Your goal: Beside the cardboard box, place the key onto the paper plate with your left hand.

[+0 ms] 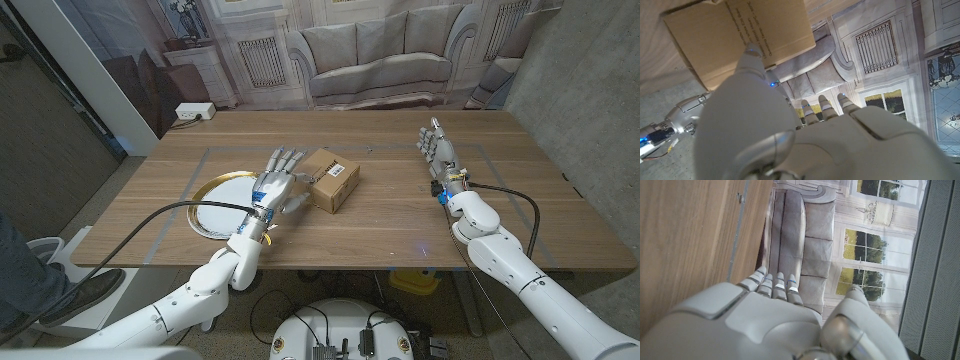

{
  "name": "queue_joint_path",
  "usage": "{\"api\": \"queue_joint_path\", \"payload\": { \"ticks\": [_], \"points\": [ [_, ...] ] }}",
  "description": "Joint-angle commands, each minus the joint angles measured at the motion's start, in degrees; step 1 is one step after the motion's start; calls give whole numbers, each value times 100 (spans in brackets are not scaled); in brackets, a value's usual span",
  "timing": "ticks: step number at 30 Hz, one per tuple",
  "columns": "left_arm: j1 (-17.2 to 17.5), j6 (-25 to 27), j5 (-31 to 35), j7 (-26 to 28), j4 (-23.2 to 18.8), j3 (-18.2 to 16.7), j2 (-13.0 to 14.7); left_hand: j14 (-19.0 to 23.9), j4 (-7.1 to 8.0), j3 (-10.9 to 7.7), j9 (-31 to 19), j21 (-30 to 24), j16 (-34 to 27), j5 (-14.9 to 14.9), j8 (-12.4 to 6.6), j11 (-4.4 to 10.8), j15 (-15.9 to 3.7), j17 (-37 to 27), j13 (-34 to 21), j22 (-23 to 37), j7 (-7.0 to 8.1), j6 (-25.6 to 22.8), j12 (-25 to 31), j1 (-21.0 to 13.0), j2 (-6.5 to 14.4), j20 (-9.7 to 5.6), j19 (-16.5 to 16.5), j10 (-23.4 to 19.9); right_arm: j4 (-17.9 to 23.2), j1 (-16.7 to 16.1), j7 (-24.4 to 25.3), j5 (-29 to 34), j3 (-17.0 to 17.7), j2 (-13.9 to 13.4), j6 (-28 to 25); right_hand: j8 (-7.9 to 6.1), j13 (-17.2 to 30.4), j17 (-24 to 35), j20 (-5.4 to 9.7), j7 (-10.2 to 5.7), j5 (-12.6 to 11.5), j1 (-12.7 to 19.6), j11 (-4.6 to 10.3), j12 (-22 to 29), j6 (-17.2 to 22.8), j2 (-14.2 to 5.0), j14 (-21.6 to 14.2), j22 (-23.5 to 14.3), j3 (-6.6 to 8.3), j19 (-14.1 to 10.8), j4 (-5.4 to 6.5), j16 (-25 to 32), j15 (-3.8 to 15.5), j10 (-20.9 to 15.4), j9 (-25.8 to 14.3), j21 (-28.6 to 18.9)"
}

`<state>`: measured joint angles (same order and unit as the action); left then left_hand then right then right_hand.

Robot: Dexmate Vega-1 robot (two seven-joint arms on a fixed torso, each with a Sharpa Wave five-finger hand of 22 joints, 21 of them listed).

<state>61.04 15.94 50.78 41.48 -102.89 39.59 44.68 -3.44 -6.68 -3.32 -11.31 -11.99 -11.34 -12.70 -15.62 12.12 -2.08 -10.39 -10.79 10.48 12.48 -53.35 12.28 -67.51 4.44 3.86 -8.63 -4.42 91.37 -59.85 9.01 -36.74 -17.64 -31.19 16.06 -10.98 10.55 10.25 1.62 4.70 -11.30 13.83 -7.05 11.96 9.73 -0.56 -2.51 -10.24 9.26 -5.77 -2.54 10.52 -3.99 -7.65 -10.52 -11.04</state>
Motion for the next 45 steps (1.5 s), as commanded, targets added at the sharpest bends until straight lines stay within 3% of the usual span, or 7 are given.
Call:
{"api": "queue_joint_path", "payload": {
  "ticks": [1, 10, 45],
  "points": [
    [-76, -59, -42, -106, 16, 27, -15, 18, 20, 34, -32, 18, 16, -20, -135, 7, -523, -20, -12, 14, -15, -285, -5, 11, 8, -55, -13, -83, -38, 30, -8, -13, 7, 10, 6, -21, 7, 11, -8, 2, 4, 3, -4, 27, 43, -38, -22, -11, -13, -34, -23, 8, -35, -57, -26, -26],
    [-101, -48, -34, -74, 21, 31, -55, 44, 14, 59, -76, 14, 5, -27, -383, 12, -494, -39, -14, 14, -106, -874, -21, -10, -22, -39, -9, -139, -58, 29, -20, -21, 28, 14, 50, -21, 8, 11, -8, 6, 4, 1, 3, 27, 44, -42, -27, -11, -17, -34, -26, 10, -33, -60, -26, -26],
    [-25, -72, -103, 324, 81, 20, -174, 197, -75, 79, -197, -10, -88, -10, -737, 0, -401, -117, -29, 16, -536, -1307, 13, -216, -133, 20, 70, -296, 2, -55, -88, -81, 70, -24, 107, -20, 9, 12, -14, 5, 4, -9, 4, 30, 49, -48, -30, -11, -34, -29, -37, 10, -33, -76, -27, -24]
  ]
}}
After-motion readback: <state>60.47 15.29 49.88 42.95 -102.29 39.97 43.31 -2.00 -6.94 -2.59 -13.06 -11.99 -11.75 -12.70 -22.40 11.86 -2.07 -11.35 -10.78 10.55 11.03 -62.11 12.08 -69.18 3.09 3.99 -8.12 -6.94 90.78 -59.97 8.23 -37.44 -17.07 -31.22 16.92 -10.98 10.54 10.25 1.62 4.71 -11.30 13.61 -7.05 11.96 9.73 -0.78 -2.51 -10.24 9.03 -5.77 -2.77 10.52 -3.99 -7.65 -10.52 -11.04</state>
